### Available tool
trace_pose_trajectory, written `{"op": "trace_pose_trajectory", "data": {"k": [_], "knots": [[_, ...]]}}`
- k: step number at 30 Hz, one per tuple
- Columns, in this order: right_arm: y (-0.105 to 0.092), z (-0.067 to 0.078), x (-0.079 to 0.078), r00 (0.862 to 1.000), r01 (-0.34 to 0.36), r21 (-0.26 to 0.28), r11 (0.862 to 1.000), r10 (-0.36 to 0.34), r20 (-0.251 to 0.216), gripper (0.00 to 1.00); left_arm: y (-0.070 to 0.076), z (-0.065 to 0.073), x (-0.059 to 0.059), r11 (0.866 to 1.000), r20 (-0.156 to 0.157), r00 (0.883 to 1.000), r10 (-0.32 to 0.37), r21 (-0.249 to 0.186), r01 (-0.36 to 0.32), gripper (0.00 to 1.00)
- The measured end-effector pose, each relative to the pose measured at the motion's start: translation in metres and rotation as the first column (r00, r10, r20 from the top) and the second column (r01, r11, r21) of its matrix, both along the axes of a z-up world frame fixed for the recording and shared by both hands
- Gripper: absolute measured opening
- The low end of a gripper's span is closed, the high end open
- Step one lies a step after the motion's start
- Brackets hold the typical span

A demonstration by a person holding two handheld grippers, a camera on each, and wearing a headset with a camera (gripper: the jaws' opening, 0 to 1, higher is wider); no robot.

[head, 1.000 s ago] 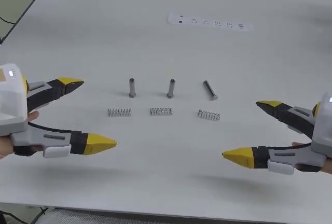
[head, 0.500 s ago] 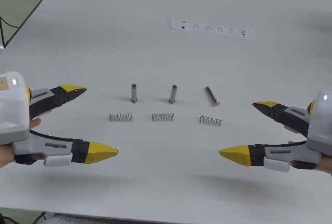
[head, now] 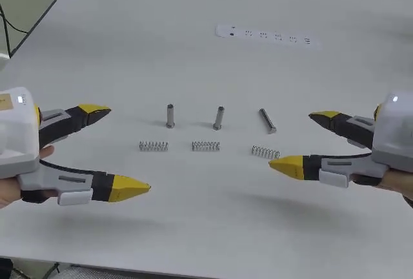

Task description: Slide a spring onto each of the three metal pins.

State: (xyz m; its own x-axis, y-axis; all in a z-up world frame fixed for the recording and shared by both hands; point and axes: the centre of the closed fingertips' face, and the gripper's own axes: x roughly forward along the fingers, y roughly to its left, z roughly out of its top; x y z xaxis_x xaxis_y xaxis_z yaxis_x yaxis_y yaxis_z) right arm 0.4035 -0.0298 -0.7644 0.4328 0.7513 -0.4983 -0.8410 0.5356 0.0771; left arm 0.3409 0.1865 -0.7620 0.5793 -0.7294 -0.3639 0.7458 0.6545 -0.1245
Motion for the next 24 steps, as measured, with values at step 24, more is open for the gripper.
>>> {"op": "trace_pose_trajectory", "data": {"k": [24], "knots": [[0.002, -0.023, 0.048, 0.993, 0.073, -0.1, 0.992, -0.082, -0.085, 0.54, -0.002, -0.004, 0.0, 1.0, -0.008, 1.0, -0.002, 0.0, 0.002, 0.96]]}}
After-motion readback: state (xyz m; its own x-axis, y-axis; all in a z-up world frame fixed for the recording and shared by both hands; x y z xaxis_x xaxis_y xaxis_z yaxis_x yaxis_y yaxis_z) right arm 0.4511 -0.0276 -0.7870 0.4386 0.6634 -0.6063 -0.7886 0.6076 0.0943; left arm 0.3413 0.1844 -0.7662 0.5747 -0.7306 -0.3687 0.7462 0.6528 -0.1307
